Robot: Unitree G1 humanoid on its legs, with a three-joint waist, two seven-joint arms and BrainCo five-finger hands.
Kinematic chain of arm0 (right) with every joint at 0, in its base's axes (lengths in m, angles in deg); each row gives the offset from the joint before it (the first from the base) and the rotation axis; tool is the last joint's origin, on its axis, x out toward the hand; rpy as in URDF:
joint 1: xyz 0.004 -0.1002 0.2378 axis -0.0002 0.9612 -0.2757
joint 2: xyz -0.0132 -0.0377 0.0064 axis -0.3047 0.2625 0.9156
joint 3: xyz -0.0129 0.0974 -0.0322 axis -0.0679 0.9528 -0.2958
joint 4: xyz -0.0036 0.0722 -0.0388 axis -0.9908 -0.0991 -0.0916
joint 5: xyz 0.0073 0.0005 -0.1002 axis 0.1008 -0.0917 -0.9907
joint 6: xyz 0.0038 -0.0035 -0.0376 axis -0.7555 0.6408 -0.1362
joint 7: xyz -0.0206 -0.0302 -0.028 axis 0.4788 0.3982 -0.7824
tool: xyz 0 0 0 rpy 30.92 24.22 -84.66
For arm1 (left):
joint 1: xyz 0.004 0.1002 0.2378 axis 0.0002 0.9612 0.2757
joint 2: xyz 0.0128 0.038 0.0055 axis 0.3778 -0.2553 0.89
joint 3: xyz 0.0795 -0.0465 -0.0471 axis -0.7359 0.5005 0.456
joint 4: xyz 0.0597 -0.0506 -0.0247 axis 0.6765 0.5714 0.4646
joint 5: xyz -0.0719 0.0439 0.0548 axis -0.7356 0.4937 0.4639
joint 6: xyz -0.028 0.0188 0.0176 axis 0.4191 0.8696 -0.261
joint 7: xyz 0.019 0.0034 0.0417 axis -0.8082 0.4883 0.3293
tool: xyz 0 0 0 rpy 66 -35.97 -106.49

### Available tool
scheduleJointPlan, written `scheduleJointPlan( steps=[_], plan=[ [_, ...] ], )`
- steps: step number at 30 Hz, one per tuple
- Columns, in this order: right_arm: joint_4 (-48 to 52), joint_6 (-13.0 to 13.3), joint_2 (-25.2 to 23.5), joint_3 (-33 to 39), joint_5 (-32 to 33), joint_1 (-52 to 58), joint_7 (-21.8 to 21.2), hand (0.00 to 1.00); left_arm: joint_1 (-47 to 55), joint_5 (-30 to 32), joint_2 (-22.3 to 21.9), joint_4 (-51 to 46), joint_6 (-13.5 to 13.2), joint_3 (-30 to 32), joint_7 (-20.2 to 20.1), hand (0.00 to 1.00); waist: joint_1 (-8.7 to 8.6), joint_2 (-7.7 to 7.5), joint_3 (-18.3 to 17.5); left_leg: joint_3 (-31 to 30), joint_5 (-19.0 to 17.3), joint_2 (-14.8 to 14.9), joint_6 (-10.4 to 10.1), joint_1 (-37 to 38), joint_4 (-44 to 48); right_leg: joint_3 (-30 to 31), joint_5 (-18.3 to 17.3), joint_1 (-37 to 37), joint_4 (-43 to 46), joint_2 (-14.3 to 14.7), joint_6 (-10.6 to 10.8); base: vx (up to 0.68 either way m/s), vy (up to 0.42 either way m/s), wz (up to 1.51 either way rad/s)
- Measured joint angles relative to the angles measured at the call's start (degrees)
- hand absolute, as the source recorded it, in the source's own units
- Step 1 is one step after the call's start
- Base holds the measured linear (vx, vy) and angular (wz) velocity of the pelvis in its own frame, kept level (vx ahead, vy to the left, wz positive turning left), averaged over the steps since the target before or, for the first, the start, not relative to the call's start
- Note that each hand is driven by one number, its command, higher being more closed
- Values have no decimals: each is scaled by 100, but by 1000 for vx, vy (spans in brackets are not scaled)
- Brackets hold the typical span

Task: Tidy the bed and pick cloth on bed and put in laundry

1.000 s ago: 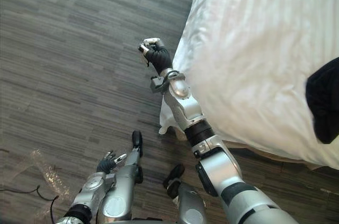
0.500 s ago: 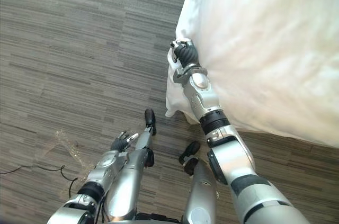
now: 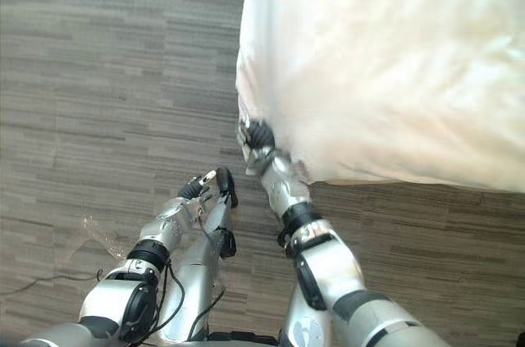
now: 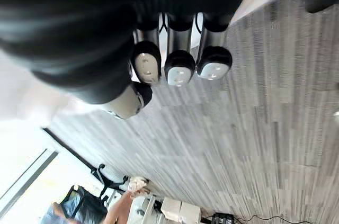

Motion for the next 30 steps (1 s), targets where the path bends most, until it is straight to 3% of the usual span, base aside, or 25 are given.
scheduleJointPlan(
  steps=[3, 7, 13, 17, 21, 25, 30],
  plan=[
    [58, 17, 13, 129, 5, 923, -80, 100, 56, -7, -94, 42, -19, -263, 175, 0, -236, -62, -33, 191, -191, 19, 10, 397, -13, 186, 37, 301, -134, 55, 65, 6, -24, -34],
    [260, 77, 25, 473, 4, 1874, -142, 100, 342, -7, -128, 40, -40, -752, 224, 0, -322, -79, -77, 346, -290, 31, -14, 914, -26, 299, 64, 803, -343, 105, 109, 57, -42, -27],
    [207, 211, 173, 1548, 21, 2964, -221, 100, 1429, 28, 93, 41, -24, -893, 191, 0, -438, -162, -678, 464, -369, 175, -115, 1576, -5, 299, 338, 1800, -1261, 433, 205, 126, -69, -17],
    [157, 552, 244, 2205, 207, 3524, -374, 100, 2213, 428, 399, 41, -26, -894, 119, 0, -544, -185, -1123, 519, -490, 265, -257, 2126, -36, 363, 649, 2625, -2116, 683, 241, 97, -28, -21],
    [190, 758, 347, 2722, 493, 4062, -435, 100, 2678, 597, 560, 42, -38, -586, -80, 0, -539, -158, -1436, 667, -724, 322, -213, 2568, -41, 440, 741, 3086, -2491, 821, 239, 35, -6, -25],
    [1307, 1108, 384, 3196, 959, 4833, -558, 100, 3170, 1033, 581, 40, -142, -145, -487, 0, -550, -158, -1740, 796, -820, 365, -221, 2887, -42, 496, 742, 3395, -2630, 868, 235, 42, -1, -13],
    [3488, 1121, 392, 3252, 1366, 5049, -649, 100, 3673, 1379, 525, -276, -252, 193, -750, 0, -557, -139, -1916, 798, -850, 389, -194, 2966, -42, 504, 756, 3477, -2655, 857, 242, 5, -1, -2]
  ],
)
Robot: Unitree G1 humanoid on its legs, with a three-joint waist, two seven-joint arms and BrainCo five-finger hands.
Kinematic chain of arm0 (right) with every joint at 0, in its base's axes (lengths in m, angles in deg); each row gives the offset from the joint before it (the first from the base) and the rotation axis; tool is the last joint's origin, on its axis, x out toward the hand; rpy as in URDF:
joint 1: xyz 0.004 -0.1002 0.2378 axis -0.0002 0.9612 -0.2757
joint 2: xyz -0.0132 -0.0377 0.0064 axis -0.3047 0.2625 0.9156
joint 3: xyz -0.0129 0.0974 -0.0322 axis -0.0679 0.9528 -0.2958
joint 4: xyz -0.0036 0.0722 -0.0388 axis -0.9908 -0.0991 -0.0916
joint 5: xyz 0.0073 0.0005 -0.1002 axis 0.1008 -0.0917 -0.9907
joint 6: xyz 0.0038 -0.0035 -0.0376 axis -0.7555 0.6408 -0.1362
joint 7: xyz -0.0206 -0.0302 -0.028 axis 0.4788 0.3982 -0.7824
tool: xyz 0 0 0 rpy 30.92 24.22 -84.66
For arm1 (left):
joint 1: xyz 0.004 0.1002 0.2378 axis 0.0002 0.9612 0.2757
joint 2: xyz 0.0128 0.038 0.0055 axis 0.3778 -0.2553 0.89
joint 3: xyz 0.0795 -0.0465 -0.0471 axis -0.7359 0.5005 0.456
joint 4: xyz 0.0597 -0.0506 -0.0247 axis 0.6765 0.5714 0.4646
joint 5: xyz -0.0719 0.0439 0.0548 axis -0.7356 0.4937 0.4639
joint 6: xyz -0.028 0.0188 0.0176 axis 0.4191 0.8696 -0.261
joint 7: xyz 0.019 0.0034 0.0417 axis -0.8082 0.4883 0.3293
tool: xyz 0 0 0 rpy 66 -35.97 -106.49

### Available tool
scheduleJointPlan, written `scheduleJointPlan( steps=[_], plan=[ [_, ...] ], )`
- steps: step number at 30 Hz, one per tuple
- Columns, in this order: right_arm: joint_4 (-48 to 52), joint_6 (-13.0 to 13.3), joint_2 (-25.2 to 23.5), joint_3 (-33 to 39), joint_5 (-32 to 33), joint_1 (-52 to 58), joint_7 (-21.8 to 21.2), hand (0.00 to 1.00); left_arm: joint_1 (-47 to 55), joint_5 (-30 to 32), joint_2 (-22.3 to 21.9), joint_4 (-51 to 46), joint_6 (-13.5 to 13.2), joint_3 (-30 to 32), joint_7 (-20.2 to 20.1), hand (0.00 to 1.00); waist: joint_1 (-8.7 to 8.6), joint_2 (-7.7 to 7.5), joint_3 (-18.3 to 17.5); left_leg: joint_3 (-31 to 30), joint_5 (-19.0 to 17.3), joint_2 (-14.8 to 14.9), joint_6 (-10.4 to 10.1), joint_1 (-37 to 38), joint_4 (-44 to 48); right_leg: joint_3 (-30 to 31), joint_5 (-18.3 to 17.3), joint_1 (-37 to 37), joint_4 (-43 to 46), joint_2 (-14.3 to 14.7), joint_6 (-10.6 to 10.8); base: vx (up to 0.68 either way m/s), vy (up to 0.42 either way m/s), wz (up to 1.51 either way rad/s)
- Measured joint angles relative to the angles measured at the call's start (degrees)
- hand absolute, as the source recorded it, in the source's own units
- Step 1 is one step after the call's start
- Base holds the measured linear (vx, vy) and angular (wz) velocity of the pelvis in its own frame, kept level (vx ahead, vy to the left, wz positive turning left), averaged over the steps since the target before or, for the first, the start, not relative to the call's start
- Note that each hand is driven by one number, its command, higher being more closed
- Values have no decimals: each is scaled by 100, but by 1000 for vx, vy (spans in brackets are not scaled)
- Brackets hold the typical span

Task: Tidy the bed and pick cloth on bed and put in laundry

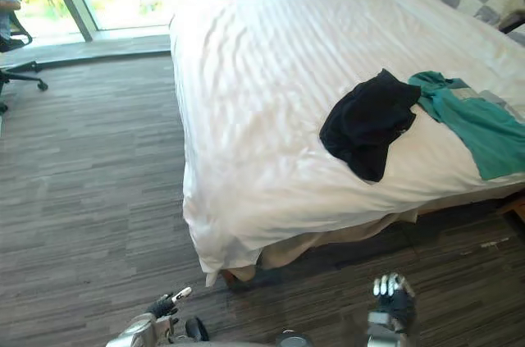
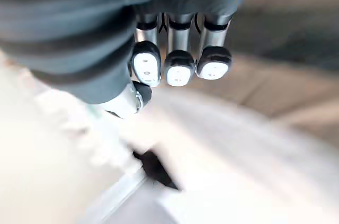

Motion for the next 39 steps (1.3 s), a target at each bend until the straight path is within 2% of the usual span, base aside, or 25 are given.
scheduleJointPlan(
  steps=[4, 6, 7, 9, 10, 12, 15, 18, 21, 22, 23, 24, 25, 26, 27, 28, 29, 30, 33, 36, 39],
  plan=[
    [1461, -201, -14, -246, -2, -45, -43, 100, 404, 105, -141, -413, -18, 90, -19, 0, 35, -3, -159, -25, -8, -35, 12, -4, 3, -16, 102, 73, -99, -4, 44, 35, 11, 4],
    [2269, -474, -36, -721, -15, -149, -134, 100, 567, 268, -220, -676, -21, 77, -17, 0, 71, -1, -168, -42, -4, -45, 27, -8, 3, -27, 147, 86, -120, -10, 59, 7, 8, 3],
    [2377, -523, -38, -802, -14, -159, -160, 100, 584, 269, -237, -701, -17, 72, -17, 0, 82, -1, -168, -45, -5, -47, 31, -9, 3, -29, 153, 89, -125, -11, 61, 0, 0, 0],
    [2790, -820, -44, -1323, -26, -312, -198, 100, 632, 285, -318, -850, 5, 3, -8, 0, 150, 18, -178, -132, -39, -71, 64, -19, 1, -95, 165, 118, -133, -25, 74, -22, 11, 11],
    [2834, -839, -42, -1423, -27, -337, -198, 100, 633, 294, -316, -863, 7, -37, -8, 0, 153, 24, -182, -154, -42, -78, 64, -19, 1, -109, 165, 128, -134, -31, 74, -25, 21, 16],
    [2906, -1043, -45, -1997, -125, -540, -159, 100, 668, 322, -370, -1001, 55, -188, 46, 0, 164, 56, -232, -232, -43, -132, 79, -23, 1, -204, 149, 165, -141, -83, 102, -17, 29, 18],
    [2759, -1137, -67, -2631, -131, -797, -44, 100, 680, 325, -379, -1050, 75, -438, 108, 0, 192, 91, -323, -368, -17, -195, 120, -123, 1, -332, 141, 159, -145, -123, 135, 8, 23, 25],
    [2269, -1129, -100, -3146, -140, -1256, 62, 100, 657, 324, -279, -1039, 107, -670, 147, 0, 217, 100, -324, -478, -1, -221, 143, -159, 0, -387, 148, 177, -171, -128, 116, 14, 16, 16],
    [1255, -1019, -114, -3526, -348, -1948, 285, 100, 489, 364, -147, -981, 168, -942, 213, 0, 421, 97, -266, -593, 11, -248, 154, -252, 1, -443, 153, 156, -203, -129, 83, 13, 20, 18],
    [804, -939, -84, -3678, -358, -2469, 435, 100, 193, 503, -90, -758, 173, -1133, 232, 0, 523, 114, -249, -651, 88, -225, 206, -533, 2, -447, 207, -91, -220, -94, 37, -1, 19, 16],
    [702, -917, -81, -3707, -357, -2663, 479, 100, 98, 529, -65, -688, 190, -1189, 230, 0, 548, 122, -216, -654, 112, -209, 210, -629, 3, -446, 229, -187, -221, -75, 19, -34, 16, 9],
    [385, -810, -25, -3717, -356, -3383, 617, 100, -274, 534, -13, -443, 268, -1391, 235, 0, 632, 155, -7, -676, 205, -142, 234, -942, 5, -442, 321, -493, -221, -5, -41, -47, 6, 0],
    [261, -758, -11, -3699, -355, -3666, 671, 100, -424, 530, 5, -371, 286, -1420, 235, 0, 656, 158, 107, -692, 239, -121, 228, -1053, 6, -444, 350, -603, -217, 19, -67, -106, 9, 6],
    [-106, -656, 17, -3612, -348, -4391, 761, 100, -798, 487, 22, -263, 307, -1527, 247, 0, 671, 184, 395, -786, 341, -77, 234, -1353, 9, -468, 415, -901, -156, 70, -100, -125, 26, 12],
    [-482, -587, 53, -3381, -344, -5057, 828, 100, -1219, 396, 34, -233, 306, -1591, 271, 0, 700, 204, 643, -831, 457, -42, 276, -1697, 36, -500, 491, -1251, -50, 104, -86, -103, 23, 13],
    [-599, -555, 68, -3264, -337, -5267, 852, 100, -1394, 335, 26, -235, 305, -1606, 288, 0, 720, 210, 751, -850, 493, -37, 292, -1806, 38, -511, 500, -1352, -2, 106, -81, -46, 35, 13],
    [-797, -478, 114, -2989, -322, -5677, 881, 100, -1823, 192, 7, -239, 295, -1607, 338, 0, 737, 218, 1089, -891, 619, -47, 359, -1942, 42, -534, 500, -1543, 142, 72, -80, -30, 37, 13],
    [-942, -453, 226, -2767, -227, -5980, 916, 100, -2243, 33, -1, -251, 276, -1606, 367, 0, 742, 235, 1306, -925, 692, -59, 398, -2174, 43, -552, 476, -1809, 339, 11, -90, -24, 45, 12],
    [-980, -384, 375, -2468, -92, -6137, 1039, 100, -2959, -285, -62, -345, 239, -1600, 461, 0, 723, 268, 1637, -919, 744, -177, 379, -2525, 45, -522, 315, -2367, 826, -210, -50, 13, 62, 6],
    [-1006, -325, 427, -2431, -53, -6123, 1246, 100, -3334, -560, -81, -388, 283, -1605, 516, 0, 649, 282, 1663, -791, 741, -288, 375, -2821, 44, -329, 138, -2967, 1332, -413, -28, 51, 62, -9],
    [-879, -140, 418, -2459, -52, -6114, 1176, 100, -3619, -765, -149, -380, 434, -1606, 727, 0, 542, 280, 1765, -659, 737, -345, 368, -2923, 44, -168, 2, -3301, 1681, -568, -34, 39, 38, -17]
  ],
)
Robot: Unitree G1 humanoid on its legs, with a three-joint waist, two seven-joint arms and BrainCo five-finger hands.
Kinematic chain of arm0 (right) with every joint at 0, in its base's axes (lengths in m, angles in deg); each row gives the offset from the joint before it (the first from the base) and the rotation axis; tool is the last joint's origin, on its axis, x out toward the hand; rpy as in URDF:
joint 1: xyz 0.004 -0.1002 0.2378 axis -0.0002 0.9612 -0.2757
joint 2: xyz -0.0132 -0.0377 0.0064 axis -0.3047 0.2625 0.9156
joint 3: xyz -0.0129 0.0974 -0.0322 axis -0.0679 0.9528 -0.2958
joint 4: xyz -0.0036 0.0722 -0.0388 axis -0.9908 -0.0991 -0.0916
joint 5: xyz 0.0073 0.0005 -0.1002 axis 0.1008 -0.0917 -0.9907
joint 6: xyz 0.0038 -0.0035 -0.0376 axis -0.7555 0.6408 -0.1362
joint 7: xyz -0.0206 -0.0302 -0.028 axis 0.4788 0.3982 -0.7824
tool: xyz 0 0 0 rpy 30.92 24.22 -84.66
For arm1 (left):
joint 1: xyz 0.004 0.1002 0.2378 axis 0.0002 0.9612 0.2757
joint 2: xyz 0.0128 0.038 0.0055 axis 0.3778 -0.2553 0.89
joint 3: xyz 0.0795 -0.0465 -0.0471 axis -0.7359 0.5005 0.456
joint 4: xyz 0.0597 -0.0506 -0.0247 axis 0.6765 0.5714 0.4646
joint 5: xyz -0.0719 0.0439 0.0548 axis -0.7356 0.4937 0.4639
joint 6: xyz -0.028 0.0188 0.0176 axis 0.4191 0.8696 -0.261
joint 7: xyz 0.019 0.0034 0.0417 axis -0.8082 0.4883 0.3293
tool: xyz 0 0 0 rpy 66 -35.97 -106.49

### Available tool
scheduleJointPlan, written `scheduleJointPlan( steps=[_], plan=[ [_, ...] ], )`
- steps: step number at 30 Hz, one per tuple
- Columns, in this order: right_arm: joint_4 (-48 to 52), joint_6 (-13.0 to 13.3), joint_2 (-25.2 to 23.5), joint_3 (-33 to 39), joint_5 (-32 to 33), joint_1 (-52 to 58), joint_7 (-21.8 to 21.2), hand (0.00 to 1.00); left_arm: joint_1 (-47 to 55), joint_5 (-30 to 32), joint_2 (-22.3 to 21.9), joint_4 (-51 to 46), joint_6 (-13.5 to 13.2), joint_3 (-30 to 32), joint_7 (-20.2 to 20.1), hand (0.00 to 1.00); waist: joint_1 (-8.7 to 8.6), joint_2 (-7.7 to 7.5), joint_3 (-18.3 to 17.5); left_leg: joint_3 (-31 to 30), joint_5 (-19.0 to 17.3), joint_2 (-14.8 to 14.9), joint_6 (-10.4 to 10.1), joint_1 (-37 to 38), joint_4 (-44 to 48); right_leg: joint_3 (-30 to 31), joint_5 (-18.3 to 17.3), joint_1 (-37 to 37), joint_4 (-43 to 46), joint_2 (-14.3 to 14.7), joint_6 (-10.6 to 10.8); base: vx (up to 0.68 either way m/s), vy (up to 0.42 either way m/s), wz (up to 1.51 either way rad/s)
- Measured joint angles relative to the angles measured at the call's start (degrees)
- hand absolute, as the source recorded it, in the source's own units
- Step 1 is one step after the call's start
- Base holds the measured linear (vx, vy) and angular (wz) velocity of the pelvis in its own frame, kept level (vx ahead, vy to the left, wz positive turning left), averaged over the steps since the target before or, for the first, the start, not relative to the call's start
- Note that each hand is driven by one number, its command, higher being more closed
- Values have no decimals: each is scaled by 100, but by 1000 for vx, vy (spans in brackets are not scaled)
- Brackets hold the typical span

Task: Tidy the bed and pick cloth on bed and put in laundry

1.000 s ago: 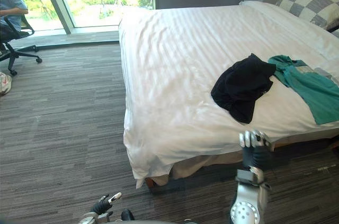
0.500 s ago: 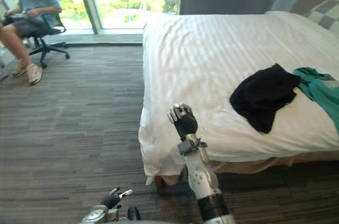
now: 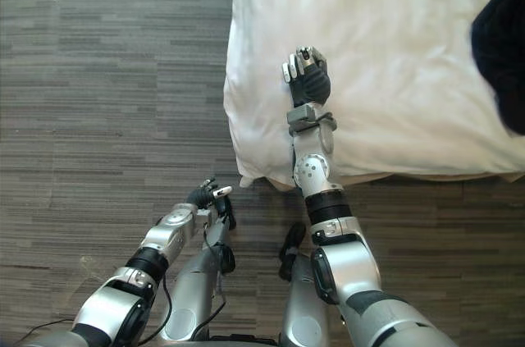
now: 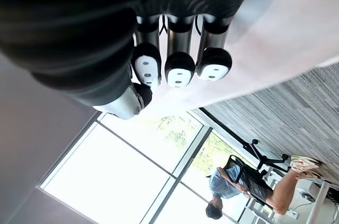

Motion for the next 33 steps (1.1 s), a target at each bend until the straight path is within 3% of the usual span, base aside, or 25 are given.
scheduleJointPlan(
  steps=[3, 10, 16, 18, 23, 24, 28, 30, 33],
  plan=[
    [121, 151, 27, 23, 45, 172, -69, 100, -231, -121, 13, 20, 167, 11, 3, 0, -90, -10, 9, 81, -11, 17, -14, -43, -1, 120, -57, -181, 125, -6, -28, 13, 8, -13],
    [90, 194, 454, 333, 49, 498, -454, 100, -825, -286, 319, 277, 444, 251, -188, 0, -219, -78, 46, 350, -21, 154, -23, -40, -2, 304, 91, -250, -68, 158, -64, 20, -5, -21],
    [-420, 149, 781, 1096, 489, 812, -717, 100, -753, -270, 495, 593, 402, 467, -554, 0, -221, -130, 54, 515, -62, 272, -26, 238, -2, 394, 286, 104, -450, 337, -83, 40, -15, -17],
    [-493, 135, 734, 1415, 487, 1398, -930, 100, -613, -139, 495, 693, 289, 506, -637, 0, -219, -156, 44, 615, -125, 323, -38, 429, -5, 419, 348, 334, -645, 407, -88, 12, -11, -18],
    [-1152, 124, 412, 2065, 435, 2726, -949, 100, -131, 18, 408, 693, 131, 507, -676, 0, -226, -196, 18, 760, -248, 351, -75, 805, -33, 496, 383, 734, -891, 475, -77, 41, -20, -17],
    [-1319, 116, 247, 2256, 373, 3130, -971, 0, 29, 113, 404, 694, 51, 513, -674, 0, -229, -217, 4, 825, -278, 370, -84, 905, -36, 543, 391, 827, -953, 503, -73, 67, -26, -19],
    [-1477, 116, -109, 2587, -119, 3918, -958, 0, 480, 202, 363, 697, -47, 622, -661, 0, -312, -284, -95, 895, -313, 409, -117, 1232, -24, 559, 394, 1193, -1100, 559, -68, 92, -34, -12],
    [-1523, 115, -321, 2601, -463, 4308, -931, 0, 869, 313, 284, 701, -104, 760, -617, 0, -357, -378, -407, 960, -331, 423, -141, 1432, -26, 551, 392, 1424, -1217, 599, -65, 100, -37, -7],
    [-1793, 102, -575, 2817, -1069, 4808, -825, 0, 1579, 419, 49, 739, -254, 943, -558, 0, -352, -394, -963, 962, -444, 432, -290, 1860, -40, 495, 377, 2010, -1511, 625, -46, 142, -40, 5]
  ],
)
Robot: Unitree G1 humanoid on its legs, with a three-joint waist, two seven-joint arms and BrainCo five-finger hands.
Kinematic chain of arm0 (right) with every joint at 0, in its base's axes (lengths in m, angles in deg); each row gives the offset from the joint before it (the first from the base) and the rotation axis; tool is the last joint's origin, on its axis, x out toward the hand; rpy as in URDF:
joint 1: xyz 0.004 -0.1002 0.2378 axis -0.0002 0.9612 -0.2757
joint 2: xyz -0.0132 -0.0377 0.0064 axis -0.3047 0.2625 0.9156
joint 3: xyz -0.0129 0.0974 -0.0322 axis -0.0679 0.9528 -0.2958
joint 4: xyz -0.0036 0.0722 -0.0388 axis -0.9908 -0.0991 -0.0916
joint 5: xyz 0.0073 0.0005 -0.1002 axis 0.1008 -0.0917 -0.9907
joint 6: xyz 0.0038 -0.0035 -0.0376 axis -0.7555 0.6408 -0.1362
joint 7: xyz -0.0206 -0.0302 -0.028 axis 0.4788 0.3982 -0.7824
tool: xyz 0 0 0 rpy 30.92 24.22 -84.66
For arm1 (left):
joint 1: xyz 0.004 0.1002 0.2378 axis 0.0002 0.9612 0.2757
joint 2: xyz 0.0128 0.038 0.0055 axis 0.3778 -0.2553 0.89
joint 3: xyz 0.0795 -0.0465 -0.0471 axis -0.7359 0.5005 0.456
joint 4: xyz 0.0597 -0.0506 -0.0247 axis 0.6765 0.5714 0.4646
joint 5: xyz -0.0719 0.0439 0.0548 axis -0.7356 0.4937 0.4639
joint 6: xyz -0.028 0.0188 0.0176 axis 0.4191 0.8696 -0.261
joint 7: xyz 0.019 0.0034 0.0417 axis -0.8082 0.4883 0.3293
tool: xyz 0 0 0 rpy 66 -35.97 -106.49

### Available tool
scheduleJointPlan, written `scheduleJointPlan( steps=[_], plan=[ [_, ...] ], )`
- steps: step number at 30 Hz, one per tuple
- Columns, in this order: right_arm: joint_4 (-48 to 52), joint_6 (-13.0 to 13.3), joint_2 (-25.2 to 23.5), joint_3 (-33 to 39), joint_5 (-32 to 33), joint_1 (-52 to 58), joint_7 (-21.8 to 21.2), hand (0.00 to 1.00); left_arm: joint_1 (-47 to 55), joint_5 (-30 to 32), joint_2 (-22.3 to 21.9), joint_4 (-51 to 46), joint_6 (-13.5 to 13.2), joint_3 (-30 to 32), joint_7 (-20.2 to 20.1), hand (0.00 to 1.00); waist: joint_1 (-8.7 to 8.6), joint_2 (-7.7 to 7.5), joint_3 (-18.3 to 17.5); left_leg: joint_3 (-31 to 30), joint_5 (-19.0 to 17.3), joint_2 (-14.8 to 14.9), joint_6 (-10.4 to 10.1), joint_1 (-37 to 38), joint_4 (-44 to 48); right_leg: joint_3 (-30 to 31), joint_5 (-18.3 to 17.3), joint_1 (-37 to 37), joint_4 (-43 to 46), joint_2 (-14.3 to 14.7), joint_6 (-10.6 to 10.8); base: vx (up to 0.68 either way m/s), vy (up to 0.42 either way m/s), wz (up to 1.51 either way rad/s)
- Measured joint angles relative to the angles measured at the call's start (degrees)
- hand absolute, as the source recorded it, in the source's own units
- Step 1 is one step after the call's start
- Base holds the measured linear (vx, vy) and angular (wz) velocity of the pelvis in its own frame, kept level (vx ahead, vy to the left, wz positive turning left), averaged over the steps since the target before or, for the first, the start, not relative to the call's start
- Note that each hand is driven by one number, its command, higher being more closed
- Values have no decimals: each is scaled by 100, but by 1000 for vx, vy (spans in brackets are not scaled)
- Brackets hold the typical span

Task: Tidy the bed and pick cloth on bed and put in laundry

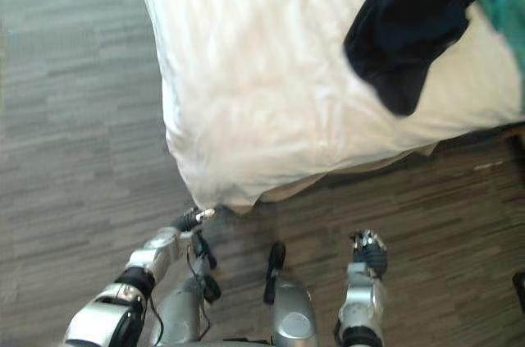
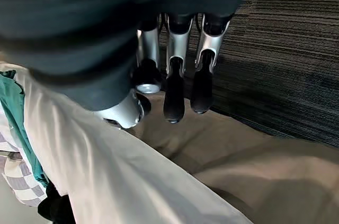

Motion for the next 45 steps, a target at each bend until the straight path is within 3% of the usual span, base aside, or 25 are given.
scheduleJointPlan(
  steps=[2, 4, 5, 8, 12, 14, 17, 19, 22, 24, 25, 28, 30, 34, 35, 37, 40, 43, 45],
  plan=[
    [-188, -18, -124, 55, -544, 244, 174, 0, 385, 85, -71, 6, -93, 23, 65, 0, 2, 25, -267, -9, -95, -4, 2, 202, -2, -45, -51, 248, -77, 8, 20, 92, -8, 8],
    [-358, -9, -230, 7, -1477, 480, 448, 0, 766, 124, -108, 120, -199, 104, 92, 0, 10, 51, -458, -14, -158, -19, -11, 382, -4, -73, -94, 460, -148, 0, 34, 47, 9, 5],
    [-412, 0, -294, -83, -2319, 634, 611, 0, 961, 128, -130, 231, -210, 213, 128, 0, 12, 58, -535, -28, -213, -32, -30, 481, -4, -96, -147, 545, -169, -11, 58, 20, 14, 8],
    [-658, -12, -309, -459, -3338, 918, 744, 0, 1411, 347, -141, 249, -294, 267, 199, 0, 33, 64, -706, -127, -275, -82, -22, 593, -5, -203, -205, 772, -276, -41, 83, 48, 17, 19],
    [-824, 12, -274, -878, -3855, 1013, 839, 0, 1653, 652, -170, 250, -586, 528, 324, 0, 159, 33, -845, -165, -352, -170, 10, 774, -3, -210, -168, 1048, -407, -66, 95, 79, 20, 7],
    [-861, 31, -260, -1106, -3862, 1007, 839, 0, 1733, 773, -127, 301, -703, 678, 357, 0, 163, -10, -890, -137, -403, -224, 16, 975, 0, -52, -141, 1190, -415, -75, 121, 105, 13, -23],
    [-913, 32, -246, -1383, -3887, 991, 833, 0, 1937, 1072, -71, 394, -799, 1045, 559, 0, 309, -54, -1016, 13, -472, -218, -74, 1227, 144, 335, -113, 1269, -456, -56, 83, 102, -3, -60],
    [-1007, 49, -207, -1519, -3887, 954, 831, 0, 2007, 1363, -54, 360, -853, 1326, 703, 0, 326, -134, -1004, -676, -844, 24, -57, 968, 1008, 656, -53, 1243, -446, -23, -2, 78, -90, -70],
    [-1097, 50, 66, -1710, -3890, 831, 828, 0, 2014, 1559, -137, 330, -955, 1397, 791, 0, 354, 187, -883, -1689, -1760, 540, -97, 542, 2520, 1209, -30, 1146, -296, 290, -18, -44, -29, -93],
    [-1111, 101, 235, -1756, -3935, 807, 829, 0, 2053, 1571, -249, 332, -985, 1368, 786, 0, 428, 437, -954, -2176, -2173, 658, -265, 583, 2685, 1651, -16, 924, -221, 460, -24, -93, 126, -145],
    [-1111, 178, 250, -1776, -3952, 798, 849, 0, 2058, 1572, -274, 351, -1028, 1302, 772, 0, 388, 471, -971, -2165, -2341, 652, -479, 685, 2407, 1880, 46, 761, -235, 535, 22, -137, 133, -111],
    [-1072, 259, 127, -1925, -3913, 861, 921, 0, 1960, 1556, -153, 382, -1085, 1014, 638, 0, 185, 151, -1047, -1799, -2062, 300, -434, 902, 1746, 1977, 275, 610, -447, 217, 79, -62, 69, -52],
    [-1064, 251, 115, -2034, -3836, 922, 958, 0, 1949, 1455, -64, 397, -1120, 856, 509, 0, 162, 32, -1084, -1580, -1938, 166, -434, 1121, 1436, 2054, 389, 560, -477, 109, 161, 1, 72, -42],
    [-1035, 240, 134, -2111, -3350, 1026, 866, 0, 1867, 1076, -168, 400, -1178, 592, 392, 0, 108, 31, -1122, -1238, -1767, -45, -439, 1513, 927, 2200, 451, 530, -442, 1, 223, 35, 61, -37],
    [-1017, 239, 136, -2115, -3243, 1033, 861, 0, 1842, 1039, -237, 400, -1176, 581, 382, 0, 82, 92, -1112, -1189, -1743, -51, -441, 1580, 841, 2156, 460, 546, -422, 7, 218, 53, 8, -28],
    [-972, 245, 145, -2142, -3153, 1028, 835, 0, 1831, 1044, -341, 398, -1138, 629, 382, 0, 22, 137, -1110, -1036, -1745, 16, -442, 1696, 823, 1820, 502, 540, -329, 94, 162, 57, -20, -41],
    [-939, 244, 170, -2243, -3106, 1013, 787, 0, 1835, 1112, -380, 399, -1011, 688, 385, 0, -32, 160, -1106, -648, -1823, 134, -484, 1867, 848, 1790, 507, 468, -262, 256, 126, 53, -44, -60],
    [-901, 222, 160, -2259, -3108, 1010, 767, 0, 1800, 1126, -461, 395, -970, 940, 397, 0, -24, 156, -1091, -66, -1943, 211, -411, 1973, 920, 1785, 711, 225, -246, 462, -123, 13, -39, -106],
    [-873, 191, 171, -2249, -3113, 964, 769, 0, 1821, 1132, -510, 396, -874, 1059, 407, 0, -27, 207, -1042, 549, -1983, 212, -184, 2065, 936, 1661, 1038, 69, -410, 595, -433, -62, -35, -138]
  ],
)
